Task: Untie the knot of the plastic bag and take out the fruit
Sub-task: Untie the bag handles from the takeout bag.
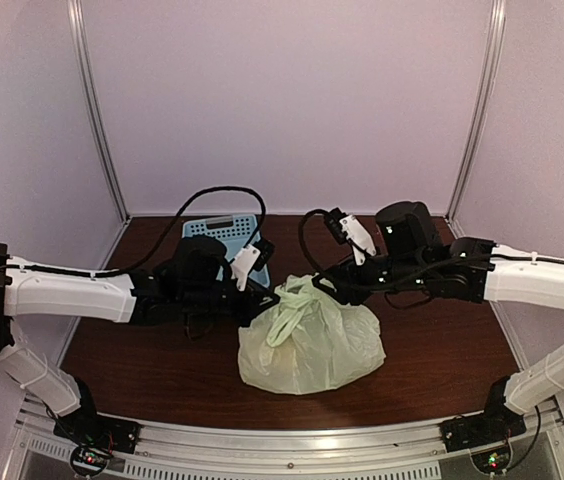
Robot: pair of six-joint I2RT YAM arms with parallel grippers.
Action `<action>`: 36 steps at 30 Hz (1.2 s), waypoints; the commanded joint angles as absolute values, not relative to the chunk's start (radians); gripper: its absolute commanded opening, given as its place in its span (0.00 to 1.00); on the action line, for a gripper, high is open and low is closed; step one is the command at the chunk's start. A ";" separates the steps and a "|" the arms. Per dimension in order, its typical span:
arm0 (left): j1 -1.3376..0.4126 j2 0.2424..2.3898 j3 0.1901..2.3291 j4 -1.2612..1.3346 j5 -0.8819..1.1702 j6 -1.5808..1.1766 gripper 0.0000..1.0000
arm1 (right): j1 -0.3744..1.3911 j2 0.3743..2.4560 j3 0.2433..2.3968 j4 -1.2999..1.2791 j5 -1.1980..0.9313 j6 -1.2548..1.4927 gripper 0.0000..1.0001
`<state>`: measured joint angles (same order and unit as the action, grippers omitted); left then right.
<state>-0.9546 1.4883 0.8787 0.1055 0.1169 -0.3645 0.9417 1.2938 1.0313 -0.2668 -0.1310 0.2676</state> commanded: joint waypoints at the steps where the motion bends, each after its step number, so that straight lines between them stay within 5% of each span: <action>1: -0.948 1.466 0.866 0.151 0.135 -0.347 0.00 | 0.921 1.357 1.103 -0.353 -0.159 0.197 0.47; 15: -0.948 1.467 0.861 0.155 0.140 -0.351 0.00 | 0.887 1.485 1.181 -0.407 -0.244 0.131 0.54; 27: -0.947 1.466 0.862 0.152 0.132 -0.353 0.00 | 0.887 1.488 1.139 -0.375 -0.305 0.152 0.48; 36: -0.948 1.460 0.859 0.148 0.129 -0.356 0.00 | 0.888 1.496 1.120 -0.395 -0.157 0.159 0.54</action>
<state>-0.9546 1.4864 0.8722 0.1116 0.1329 -0.3649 0.8906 1.4818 1.1389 -0.3782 -0.2531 0.1547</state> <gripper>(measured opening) 0.009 0.519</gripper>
